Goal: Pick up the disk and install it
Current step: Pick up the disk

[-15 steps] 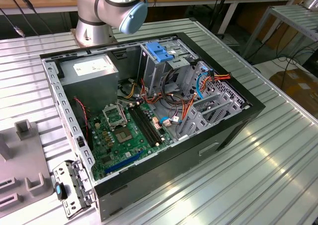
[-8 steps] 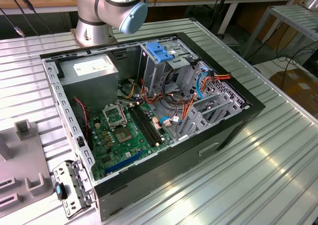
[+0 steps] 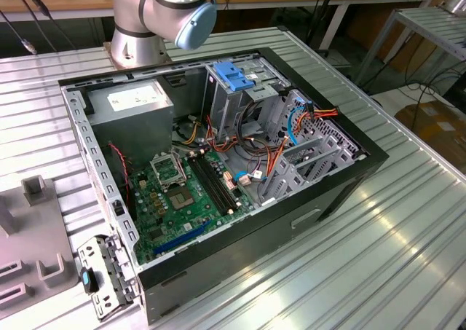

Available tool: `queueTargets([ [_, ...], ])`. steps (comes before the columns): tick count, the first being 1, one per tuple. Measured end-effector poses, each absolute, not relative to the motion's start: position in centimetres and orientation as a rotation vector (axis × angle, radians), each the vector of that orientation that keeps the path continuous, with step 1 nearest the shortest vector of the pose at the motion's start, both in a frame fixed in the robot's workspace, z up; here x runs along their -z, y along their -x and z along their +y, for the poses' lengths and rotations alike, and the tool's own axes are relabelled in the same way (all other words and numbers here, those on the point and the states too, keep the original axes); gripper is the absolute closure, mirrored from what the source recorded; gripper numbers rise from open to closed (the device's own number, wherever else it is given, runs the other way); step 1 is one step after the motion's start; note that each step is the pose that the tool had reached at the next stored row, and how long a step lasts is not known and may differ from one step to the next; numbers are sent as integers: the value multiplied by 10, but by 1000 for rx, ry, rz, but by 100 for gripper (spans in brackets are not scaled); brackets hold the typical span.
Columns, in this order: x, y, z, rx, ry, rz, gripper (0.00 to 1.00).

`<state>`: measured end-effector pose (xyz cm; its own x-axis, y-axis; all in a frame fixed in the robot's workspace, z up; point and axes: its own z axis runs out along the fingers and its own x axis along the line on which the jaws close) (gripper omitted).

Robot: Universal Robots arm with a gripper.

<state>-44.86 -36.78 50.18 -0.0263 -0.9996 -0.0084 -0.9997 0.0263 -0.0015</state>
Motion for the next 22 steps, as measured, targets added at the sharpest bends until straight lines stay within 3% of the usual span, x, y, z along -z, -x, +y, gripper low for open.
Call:
queueTargets([
  [22, -502, 428, -368, -8, 2187, 2246, 63],
])
